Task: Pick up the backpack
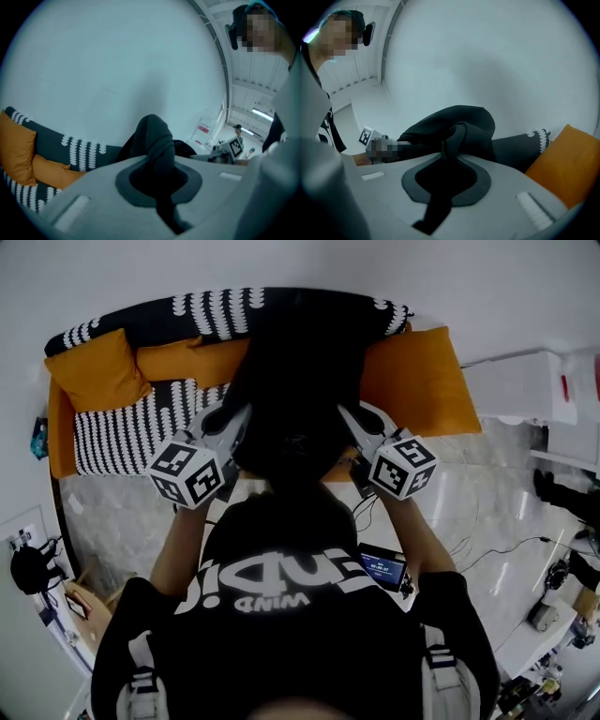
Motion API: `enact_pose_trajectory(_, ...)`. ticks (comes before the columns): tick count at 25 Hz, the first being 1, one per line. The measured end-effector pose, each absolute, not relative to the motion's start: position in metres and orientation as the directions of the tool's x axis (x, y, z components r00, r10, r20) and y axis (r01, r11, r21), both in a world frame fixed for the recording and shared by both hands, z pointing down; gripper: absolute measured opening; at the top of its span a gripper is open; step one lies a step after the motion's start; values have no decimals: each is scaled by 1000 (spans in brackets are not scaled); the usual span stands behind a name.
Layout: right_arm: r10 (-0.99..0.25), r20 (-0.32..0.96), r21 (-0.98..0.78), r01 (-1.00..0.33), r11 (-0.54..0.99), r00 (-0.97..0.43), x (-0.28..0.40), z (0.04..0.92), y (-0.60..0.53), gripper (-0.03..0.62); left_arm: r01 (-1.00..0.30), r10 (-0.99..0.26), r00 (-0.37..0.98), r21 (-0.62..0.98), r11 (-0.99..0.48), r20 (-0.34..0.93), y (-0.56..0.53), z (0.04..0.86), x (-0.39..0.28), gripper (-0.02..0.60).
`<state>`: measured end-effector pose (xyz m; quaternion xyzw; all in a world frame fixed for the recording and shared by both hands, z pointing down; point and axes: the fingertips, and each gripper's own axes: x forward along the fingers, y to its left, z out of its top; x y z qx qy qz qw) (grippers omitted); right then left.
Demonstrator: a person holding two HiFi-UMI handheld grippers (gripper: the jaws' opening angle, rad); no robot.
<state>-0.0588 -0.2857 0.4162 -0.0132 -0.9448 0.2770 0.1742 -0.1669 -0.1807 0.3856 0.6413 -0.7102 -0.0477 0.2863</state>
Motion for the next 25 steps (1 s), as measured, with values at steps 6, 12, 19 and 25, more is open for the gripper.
enact_pose_trajectory(6, 104, 278, -517, -58, 854, -955, -30, 404, -250, 25, -900, -952, -21, 409, 152, 307, -144, 376, -139, 8)
enact_pose_trajectory(12, 74, 262, -508, -72, 858, -962, 4, 391, -197, 25, -918, -959, -29, 373, 138, 283, -88, 361, -102, 8)
enact_pose_trajectory(19, 90, 281, -517, -72, 853, -956, 55, 389, -127, 25, -914, -958, -38, 377, 148, 285, -19, 357, -46, 9)
enact_pose_trajectory(25, 108, 298, -518, -65, 853, -948, 106, 380, -88, 25, -911, -953, -38, 382, 157, 301, 21, 350, 9, 8)
